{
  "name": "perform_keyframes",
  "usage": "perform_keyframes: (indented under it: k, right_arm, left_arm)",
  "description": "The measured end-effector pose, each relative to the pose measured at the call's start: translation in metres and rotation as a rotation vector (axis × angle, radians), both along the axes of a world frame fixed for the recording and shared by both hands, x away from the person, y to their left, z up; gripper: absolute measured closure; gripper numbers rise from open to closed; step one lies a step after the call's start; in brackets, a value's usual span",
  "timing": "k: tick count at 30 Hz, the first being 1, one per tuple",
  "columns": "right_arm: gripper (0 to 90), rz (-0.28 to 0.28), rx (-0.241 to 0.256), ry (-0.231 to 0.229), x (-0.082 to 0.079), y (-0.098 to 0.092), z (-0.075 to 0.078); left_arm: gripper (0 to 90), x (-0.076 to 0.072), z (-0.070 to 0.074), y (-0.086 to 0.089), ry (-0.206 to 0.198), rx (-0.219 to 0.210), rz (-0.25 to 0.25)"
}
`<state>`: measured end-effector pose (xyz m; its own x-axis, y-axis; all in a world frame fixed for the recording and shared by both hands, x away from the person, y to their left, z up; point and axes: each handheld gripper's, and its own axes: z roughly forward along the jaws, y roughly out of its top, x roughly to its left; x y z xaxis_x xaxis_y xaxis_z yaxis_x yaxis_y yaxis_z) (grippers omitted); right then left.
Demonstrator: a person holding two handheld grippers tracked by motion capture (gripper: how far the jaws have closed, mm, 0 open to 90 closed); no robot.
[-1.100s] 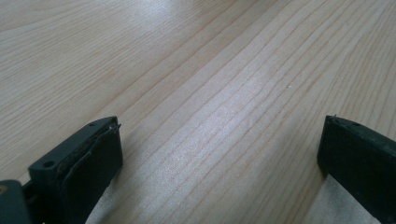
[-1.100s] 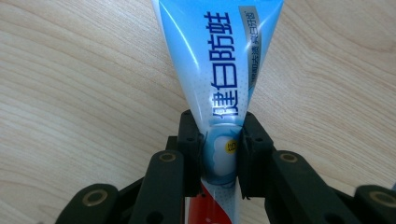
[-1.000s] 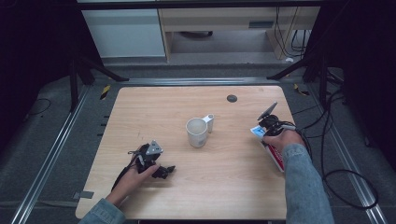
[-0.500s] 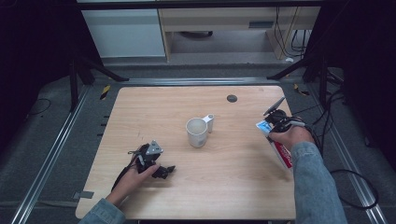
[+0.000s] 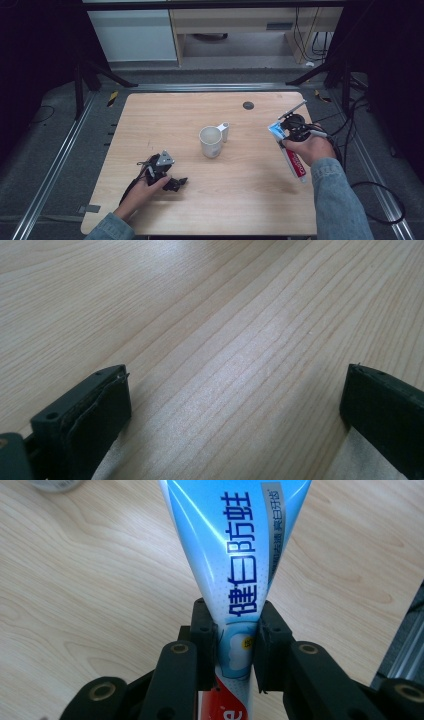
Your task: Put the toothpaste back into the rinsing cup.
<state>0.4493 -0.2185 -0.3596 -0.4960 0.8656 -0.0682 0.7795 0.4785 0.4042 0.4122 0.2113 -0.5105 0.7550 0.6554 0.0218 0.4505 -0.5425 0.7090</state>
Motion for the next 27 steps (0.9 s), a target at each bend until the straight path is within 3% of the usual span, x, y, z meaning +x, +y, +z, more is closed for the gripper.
perform_keyframes:
  k: [5,17,27]
  right_arm:
    - [74.1,0.018,0.048,-0.039,-0.005,0.013,0.004]
    - [74.0,0.056,0.122,-0.085,-0.006,0.041,0.001]
    - [74.0,0.076,0.158,-0.114,-0.006,0.058,0.006]
  left_arm:
    - [0.0,0.0,0.0,0.0,-0.001,-0.001,0.0]
    - [0.0,0.0,0.0,0.0,-0.001,-0.001,0.0]
    - [0.0,0.0,0.0,0.0,-0.001,-0.001,0.0]
